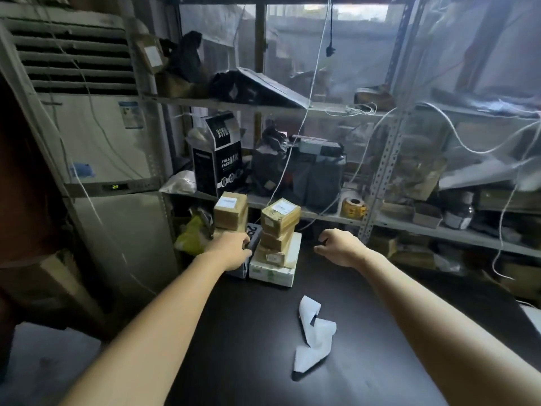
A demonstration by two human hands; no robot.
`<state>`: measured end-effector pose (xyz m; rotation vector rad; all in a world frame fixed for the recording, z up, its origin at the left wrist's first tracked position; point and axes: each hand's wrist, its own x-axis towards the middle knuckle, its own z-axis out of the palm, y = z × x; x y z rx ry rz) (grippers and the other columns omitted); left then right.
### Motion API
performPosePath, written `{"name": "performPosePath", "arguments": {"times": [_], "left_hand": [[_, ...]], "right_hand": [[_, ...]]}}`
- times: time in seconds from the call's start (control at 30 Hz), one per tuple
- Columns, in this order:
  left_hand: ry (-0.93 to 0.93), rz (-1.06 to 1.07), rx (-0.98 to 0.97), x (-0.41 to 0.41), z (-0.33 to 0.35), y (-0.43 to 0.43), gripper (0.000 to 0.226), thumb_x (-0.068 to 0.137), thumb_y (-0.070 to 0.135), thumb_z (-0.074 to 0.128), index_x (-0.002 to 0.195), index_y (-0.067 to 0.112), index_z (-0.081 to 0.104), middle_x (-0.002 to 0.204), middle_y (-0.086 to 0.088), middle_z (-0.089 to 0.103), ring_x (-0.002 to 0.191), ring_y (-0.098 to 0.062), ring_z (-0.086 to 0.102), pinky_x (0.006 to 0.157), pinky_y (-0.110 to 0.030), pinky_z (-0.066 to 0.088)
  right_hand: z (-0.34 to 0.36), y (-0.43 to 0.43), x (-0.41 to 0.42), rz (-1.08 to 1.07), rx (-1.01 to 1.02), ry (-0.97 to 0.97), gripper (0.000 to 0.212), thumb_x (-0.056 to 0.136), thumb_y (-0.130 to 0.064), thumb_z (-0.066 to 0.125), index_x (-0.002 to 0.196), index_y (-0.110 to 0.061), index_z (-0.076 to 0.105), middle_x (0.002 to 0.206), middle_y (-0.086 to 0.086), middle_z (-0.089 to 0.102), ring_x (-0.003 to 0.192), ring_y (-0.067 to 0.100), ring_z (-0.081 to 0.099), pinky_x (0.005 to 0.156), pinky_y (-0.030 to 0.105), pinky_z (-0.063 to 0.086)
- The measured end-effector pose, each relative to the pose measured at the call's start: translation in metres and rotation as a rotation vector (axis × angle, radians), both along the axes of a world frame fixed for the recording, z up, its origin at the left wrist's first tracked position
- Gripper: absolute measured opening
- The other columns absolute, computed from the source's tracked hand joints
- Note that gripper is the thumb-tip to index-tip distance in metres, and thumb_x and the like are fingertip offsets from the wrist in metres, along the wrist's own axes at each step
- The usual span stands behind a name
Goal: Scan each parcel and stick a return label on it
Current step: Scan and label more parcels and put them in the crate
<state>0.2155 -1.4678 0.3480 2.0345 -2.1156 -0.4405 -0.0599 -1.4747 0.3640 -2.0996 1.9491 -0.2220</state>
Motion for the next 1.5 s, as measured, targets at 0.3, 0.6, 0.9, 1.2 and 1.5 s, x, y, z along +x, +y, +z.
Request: {"name": "performPosePath", "arguments": {"times": [0.3, 0.6, 0.9, 1.2, 1.5], "left_hand": [[0.293, 0.063, -0.04, -0.012, -0.055, -0.185, 0.046, 0.093, 0.033, 0.06, 0.136, 0.022, 0.05, 0.134, -0.007, 0.055, 0.108, -0.025, 0.059, 0.076, -0.028, 0.044], [0.535, 0.186, 0.029, -0.032, -0.098, -0.276, 0.051, 0.095, 0.033, 0.058, 0.142, 0.018, 0.044, 0.137, -0.009, 0.053, 0.121, -0.028, 0.053, 0.1, -0.041, 0.047], [0.597, 0.061, 0.121, -0.03, -0.103, -0.288, 0.046, 0.092, 0.032, 0.059, 0.138, 0.027, 0.053, 0.133, 0.003, 0.059, 0.118, -0.019, 0.054, 0.095, -0.034, 0.044], [0.689, 0.058, 0.14, -0.053, -0.092, -0.258, 0.024, 0.088, 0.028, 0.07, 0.107, 0.02, 0.059, 0.111, -0.001, 0.063, 0.092, -0.014, 0.059, 0.069, -0.024, 0.051], [0.965, 0.052, 0.34, -0.096, -0.089, -0.216, 0.064, 0.086, 0.002, 0.069, 0.143, 0.017, 0.044, 0.116, -0.001, 0.065, 0.095, -0.018, 0.066, 0.067, -0.028, 0.055]], "right_hand": [[-0.061, -0.155, 0.018, -0.195, 0.036, -0.255, 0.05, 0.09, -0.043, 0.063, 0.129, -0.011, 0.059, 0.124, 0.008, 0.066, 0.113, 0.027, 0.062, 0.092, 0.033, 0.05], [-0.108, -0.255, 0.051, -0.408, 0.078, -0.722, 0.032, 0.089, -0.035, 0.065, 0.105, -0.008, 0.068, 0.101, 0.009, 0.072, 0.095, 0.027, 0.067, 0.086, 0.049, 0.057], [-0.119, -0.273, 0.058, -0.495, 0.105, -1.118, 0.022, 0.091, -0.009, 0.062, 0.113, -0.012, 0.061, 0.11, 0.011, 0.069, 0.098, 0.029, 0.07, 0.079, 0.048, 0.061], [-0.108, -0.24, 0.04, -0.416, 0.098, -1.016, 0.046, 0.086, -0.001, 0.069, 0.13, -0.011, 0.057, 0.101, -0.001, 0.067, 0.095, 0.018, 0.068, 0.076, 0.036, 0.061], [-0.099, -0.176, 0.0, -0.438, 0.017, -1.054, 0.048, 0.088, 0.002, 0.066, 0.134, -0.011, 0.056, 0.12, 0.005, 0.067, 0.106, 0.021, 0.067, 0.085, 0.045, 0.06]]}}
